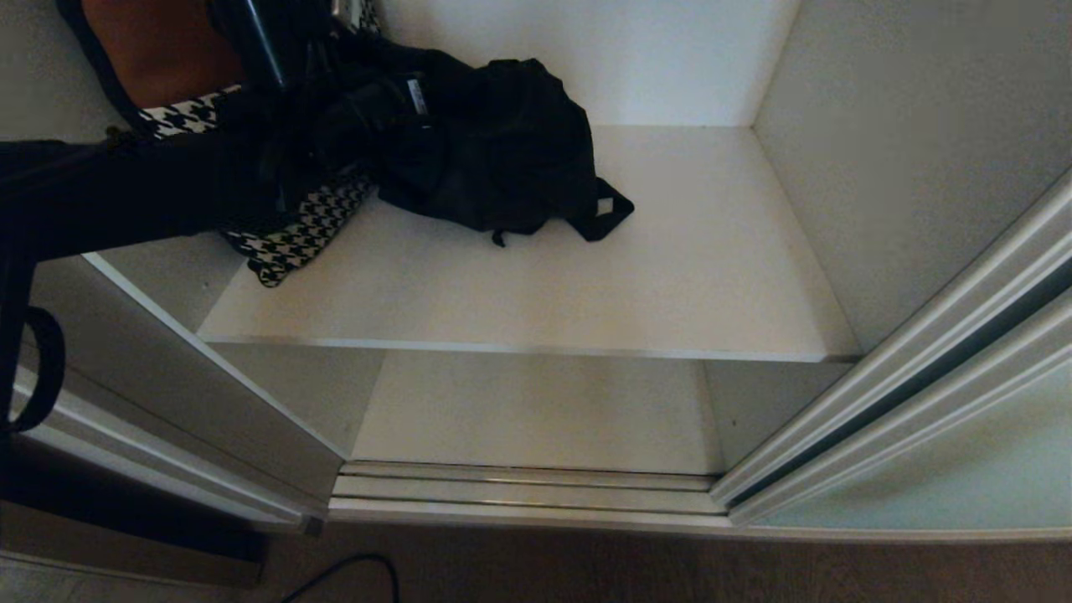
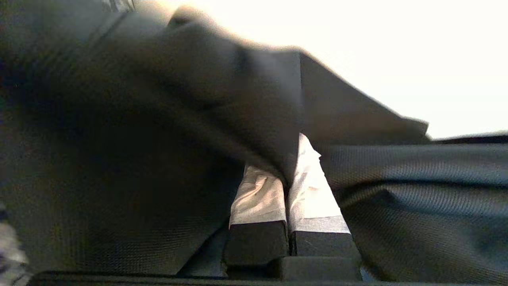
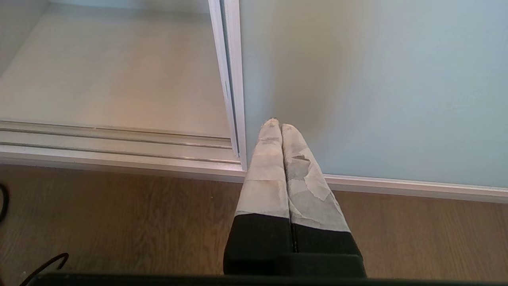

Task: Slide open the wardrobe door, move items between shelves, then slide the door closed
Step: Place the bag on the higher shelf

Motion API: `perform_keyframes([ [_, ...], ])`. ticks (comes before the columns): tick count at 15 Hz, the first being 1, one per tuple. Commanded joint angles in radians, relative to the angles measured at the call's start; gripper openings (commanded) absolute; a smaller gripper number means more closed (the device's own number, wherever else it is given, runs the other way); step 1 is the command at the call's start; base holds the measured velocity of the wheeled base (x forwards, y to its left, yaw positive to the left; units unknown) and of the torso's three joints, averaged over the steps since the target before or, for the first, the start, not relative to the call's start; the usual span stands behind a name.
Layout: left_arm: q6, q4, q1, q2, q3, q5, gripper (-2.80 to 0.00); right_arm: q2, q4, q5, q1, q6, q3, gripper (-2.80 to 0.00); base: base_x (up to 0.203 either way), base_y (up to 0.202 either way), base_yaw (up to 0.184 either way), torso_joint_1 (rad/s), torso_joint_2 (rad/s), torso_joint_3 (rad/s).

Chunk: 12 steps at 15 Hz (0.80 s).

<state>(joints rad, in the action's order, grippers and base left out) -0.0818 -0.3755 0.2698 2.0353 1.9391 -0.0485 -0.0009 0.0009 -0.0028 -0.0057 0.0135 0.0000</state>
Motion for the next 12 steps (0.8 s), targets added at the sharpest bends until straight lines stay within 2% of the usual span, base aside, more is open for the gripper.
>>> perform_keyframes([
  [1, 0.001, -0.01, -0.002, -0.088, 0.001, 0.001, -2.8, -0.001, 0.001, 0.0, 0.0, 0.0, 0.001, -2.8, 0.0, 0.0, 0.0, 0.0, 0.0, 0.0],
  [3, -0.004, 0.019, -0.003, -0.141, 0.0, 0.003, -2.8, 0.0, -0.001, 0.0, 0.0, 0.0, 0.001, -2.8, 0.0, 0.0, 0.0, 0.0, 0.0, 0.0],
  [7, 0.008, 0.174, 0.0, -0.158, 0.0, 0.002, -2.8, -0.001, 0.001, 0.0, 0.0, 0.0, 0.002, -2.8, 0.0, 0.0, 0.0, 0.0, 0.0, 0.0],
  [8, 0.004, 0.182, 0.0, -0.159, 0.0, -0.002, 0.0, -0.001, 0.001, 0.0, 0.0, 0.0, 0.002, -2.8, 0.0, 0.0, 0.0, 0.0, 0.0, 0.0],
  [12, -0.005, 0.324, 0.003, -0.154, 0.0, 0.019, 0.0, -0.001, -0.001, 0.0, 0.0, 0.0, 0.002, -2.8, 0.0, 0.0, 0.0, 0.0, 0.0, 0.0],
])
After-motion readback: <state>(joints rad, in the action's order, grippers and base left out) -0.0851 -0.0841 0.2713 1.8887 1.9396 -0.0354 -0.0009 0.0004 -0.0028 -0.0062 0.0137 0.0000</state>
